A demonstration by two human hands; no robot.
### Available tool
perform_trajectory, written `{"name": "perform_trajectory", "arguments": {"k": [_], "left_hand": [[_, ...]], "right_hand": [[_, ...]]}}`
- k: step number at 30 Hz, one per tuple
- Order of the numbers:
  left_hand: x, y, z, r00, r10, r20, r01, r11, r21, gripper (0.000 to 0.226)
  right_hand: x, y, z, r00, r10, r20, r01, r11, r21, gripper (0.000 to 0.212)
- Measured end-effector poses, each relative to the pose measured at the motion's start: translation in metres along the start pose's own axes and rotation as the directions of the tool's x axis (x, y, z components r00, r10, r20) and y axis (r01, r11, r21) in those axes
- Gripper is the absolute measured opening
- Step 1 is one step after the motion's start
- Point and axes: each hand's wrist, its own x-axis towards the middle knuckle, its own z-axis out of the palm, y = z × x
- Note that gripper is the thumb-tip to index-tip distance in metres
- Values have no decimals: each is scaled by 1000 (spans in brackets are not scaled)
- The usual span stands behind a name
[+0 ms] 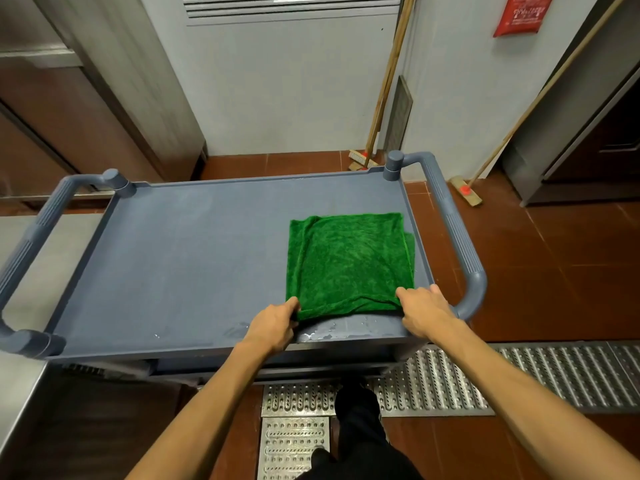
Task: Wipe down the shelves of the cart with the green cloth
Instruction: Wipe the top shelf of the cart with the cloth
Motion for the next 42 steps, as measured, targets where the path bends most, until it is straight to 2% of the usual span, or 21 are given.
{"name": "perform_trajectory", "arguments": {"k": [3,6,9,13,16,19,25,28,31,36,39,42], "left_hand": [[-6,-1,-4,999,8,-33,-11,995,-103,27],[-8,-1,-11,995,-3,-97,-18,974,-224,22],[-6,1,-18,992,-15,-124,-17,966,-260,19],[-10,9,-14,994,79,-69,-91,979,-183,26],[-14,15,-8,990,135,49,-131,989,-70,52],[-9,16,-2,983,129,132,-147,978,145,73],[-1,15,2,988,120,96,-141,958,250,39],[1,10,3,987,154,49,-161,962,219,39],[3,7,1,982,185,30,-187,980,69,39],[-4,10,6,970,211,122,-224,969,106,66],[-3,11,6,986,141,86,-140,990,-11,57],[-1,10,2,996,70,46,-66,995,-73,45]], "right_hand": [[-5,1,-1,1000,-26,6,26,999,-19,27],[-7,3,-1,996,-49,-74,50,999,10,35],[-5,5,-3,989,-48,-137,54,998,36,49],[-10,7,-1,998,-57,-28,56,998,-8,63],[-17,6,6,998,-63,17,64,995,-71,78],[-17,5,8,997,-73,-37,69,992,-101,70],[-24,8,12,979,-124,-165,101,985,-140,41],[-24,7,14,975,-138,-176,115,984,-133,35],[-20,1,16,976,-159,-146,150,986,-71,32],[-21,-2,20,973,-229,11,229,973,44,46],[-23,-2,16,972,-228,62,218,966,141,52],[-25,0,10,983,-176,50,157,951,267,40]]}}
